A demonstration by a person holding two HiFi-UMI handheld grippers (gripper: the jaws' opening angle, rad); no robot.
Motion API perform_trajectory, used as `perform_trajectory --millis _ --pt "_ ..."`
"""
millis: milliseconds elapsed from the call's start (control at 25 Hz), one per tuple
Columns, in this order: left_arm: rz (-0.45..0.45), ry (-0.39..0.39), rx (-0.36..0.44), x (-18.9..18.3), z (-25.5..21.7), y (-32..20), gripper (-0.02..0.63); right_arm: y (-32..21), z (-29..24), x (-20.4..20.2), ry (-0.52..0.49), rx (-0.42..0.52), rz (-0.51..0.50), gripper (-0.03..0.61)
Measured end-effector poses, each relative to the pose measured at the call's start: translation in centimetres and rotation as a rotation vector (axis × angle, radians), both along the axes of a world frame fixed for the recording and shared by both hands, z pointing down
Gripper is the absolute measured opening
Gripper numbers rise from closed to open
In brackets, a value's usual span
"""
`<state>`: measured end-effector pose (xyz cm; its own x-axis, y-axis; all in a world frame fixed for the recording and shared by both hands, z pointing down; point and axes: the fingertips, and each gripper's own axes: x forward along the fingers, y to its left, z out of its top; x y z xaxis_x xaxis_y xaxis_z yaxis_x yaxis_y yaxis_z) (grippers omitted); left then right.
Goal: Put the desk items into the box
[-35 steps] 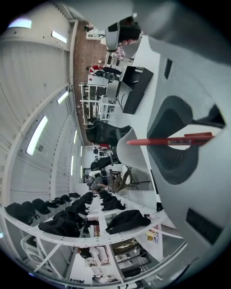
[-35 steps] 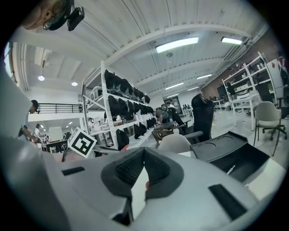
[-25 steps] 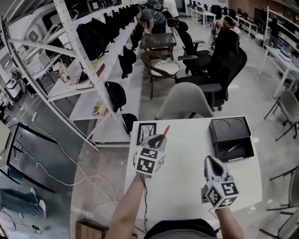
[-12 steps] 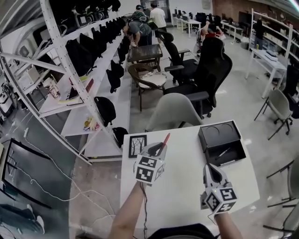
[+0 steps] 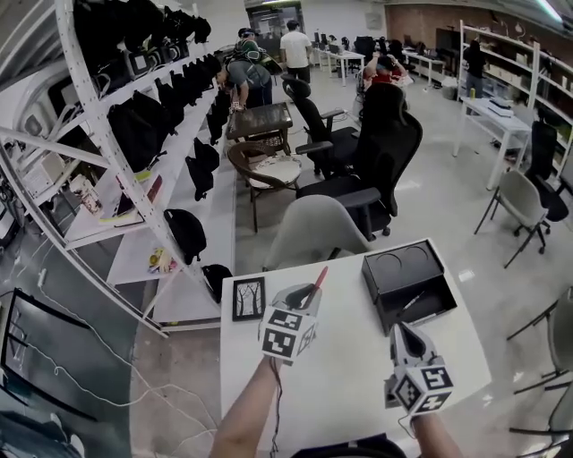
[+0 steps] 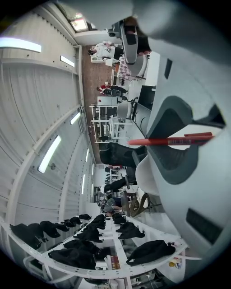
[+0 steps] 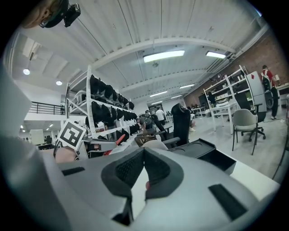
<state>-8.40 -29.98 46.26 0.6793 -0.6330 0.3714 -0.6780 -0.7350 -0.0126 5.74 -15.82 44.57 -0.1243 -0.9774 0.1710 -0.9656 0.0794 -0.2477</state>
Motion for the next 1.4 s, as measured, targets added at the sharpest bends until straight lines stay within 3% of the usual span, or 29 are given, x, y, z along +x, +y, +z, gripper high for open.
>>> perform_trajectory --millis 1400 --pt "0.153 -0.045 -0.007 17.3 0.9 1.5 0.052 3.1 0.8 15.0 -0.025 -0.020 0.147 0.003"
